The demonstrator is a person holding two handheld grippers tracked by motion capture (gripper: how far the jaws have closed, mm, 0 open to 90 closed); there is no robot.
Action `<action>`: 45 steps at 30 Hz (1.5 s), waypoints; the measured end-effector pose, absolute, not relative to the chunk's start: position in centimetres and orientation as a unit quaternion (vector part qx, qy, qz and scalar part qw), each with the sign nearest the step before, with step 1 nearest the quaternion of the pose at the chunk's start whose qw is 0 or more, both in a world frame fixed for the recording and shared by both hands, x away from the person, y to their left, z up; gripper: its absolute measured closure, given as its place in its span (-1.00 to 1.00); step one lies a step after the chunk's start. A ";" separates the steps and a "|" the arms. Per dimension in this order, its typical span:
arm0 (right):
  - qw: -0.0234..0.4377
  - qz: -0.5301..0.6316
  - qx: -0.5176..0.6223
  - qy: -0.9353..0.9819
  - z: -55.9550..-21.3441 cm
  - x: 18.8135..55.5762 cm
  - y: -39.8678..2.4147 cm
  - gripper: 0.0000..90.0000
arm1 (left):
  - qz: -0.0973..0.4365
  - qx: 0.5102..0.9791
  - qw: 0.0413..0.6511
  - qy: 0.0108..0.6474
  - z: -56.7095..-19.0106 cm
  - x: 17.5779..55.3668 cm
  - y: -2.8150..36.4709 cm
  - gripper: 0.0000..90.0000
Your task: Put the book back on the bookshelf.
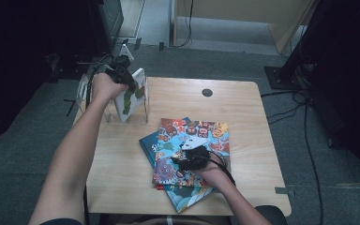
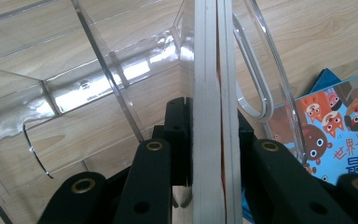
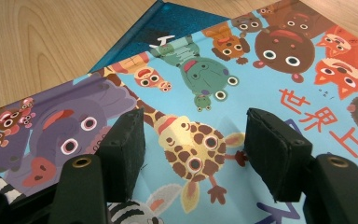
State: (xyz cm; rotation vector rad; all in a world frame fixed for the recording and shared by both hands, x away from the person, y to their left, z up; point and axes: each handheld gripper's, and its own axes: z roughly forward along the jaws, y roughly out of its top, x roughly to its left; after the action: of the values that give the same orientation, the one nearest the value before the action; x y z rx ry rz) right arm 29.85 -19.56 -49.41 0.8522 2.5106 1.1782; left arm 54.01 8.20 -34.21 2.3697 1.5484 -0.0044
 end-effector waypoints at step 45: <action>0.119 0.404 0.290 0.859 -49.4 29.9 -19.6 -0.15 | 0.025 0.834 0.183 0.520 -34.2 54.4 7.9 0.52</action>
State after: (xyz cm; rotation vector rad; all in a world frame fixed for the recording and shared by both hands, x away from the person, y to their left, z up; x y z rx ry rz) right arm 29.87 -19.56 -49.42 0.8492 2.5122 1.1805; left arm 54.35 7.86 -34.18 2.3534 1.4675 0.0719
